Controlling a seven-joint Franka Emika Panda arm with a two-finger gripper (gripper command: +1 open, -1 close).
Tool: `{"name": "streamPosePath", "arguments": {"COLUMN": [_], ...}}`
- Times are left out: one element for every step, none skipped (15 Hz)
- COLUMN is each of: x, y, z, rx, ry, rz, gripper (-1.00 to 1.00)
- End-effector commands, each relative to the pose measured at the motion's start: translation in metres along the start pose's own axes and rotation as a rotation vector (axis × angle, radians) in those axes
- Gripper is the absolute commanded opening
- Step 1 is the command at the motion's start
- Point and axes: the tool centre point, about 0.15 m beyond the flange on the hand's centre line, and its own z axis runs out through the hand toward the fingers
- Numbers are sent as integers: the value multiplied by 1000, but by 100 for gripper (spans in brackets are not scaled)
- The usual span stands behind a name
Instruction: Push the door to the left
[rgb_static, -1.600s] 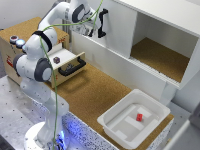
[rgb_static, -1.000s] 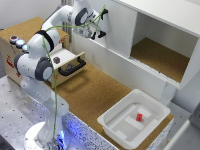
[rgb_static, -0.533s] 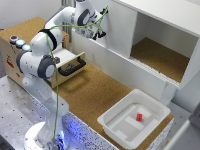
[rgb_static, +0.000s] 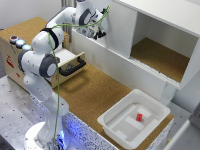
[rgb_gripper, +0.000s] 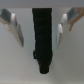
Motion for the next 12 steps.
{"name": "streamPosePath", "arguments": {"x": [24, 24, 23, 23, 23, 22, 20, 20, 18, 18, 18, 17], "y": [-11, -12, -13, -14, -16, -19, -24, -29, -34, -38, -41, -47], "z": [10, 10, 10, 10, 9, 8, 8, 6, 6, 5, 5, 4], "rx": [-101, -99, -97, -96, -94, -91, -86, -77, -69, -65, -59, -52], "ry": [-63, -63, -62, -63, -62, -61, -61, -62, -63, -63, -63, -64], "rz": [6, 6, 4, 2, -1, -5, -14, -21, -28, -32, -36, -43], "gripper": [-100, -100, -100, -100, -100, -100, -100, -100, -100, -100, -100, -100]}}
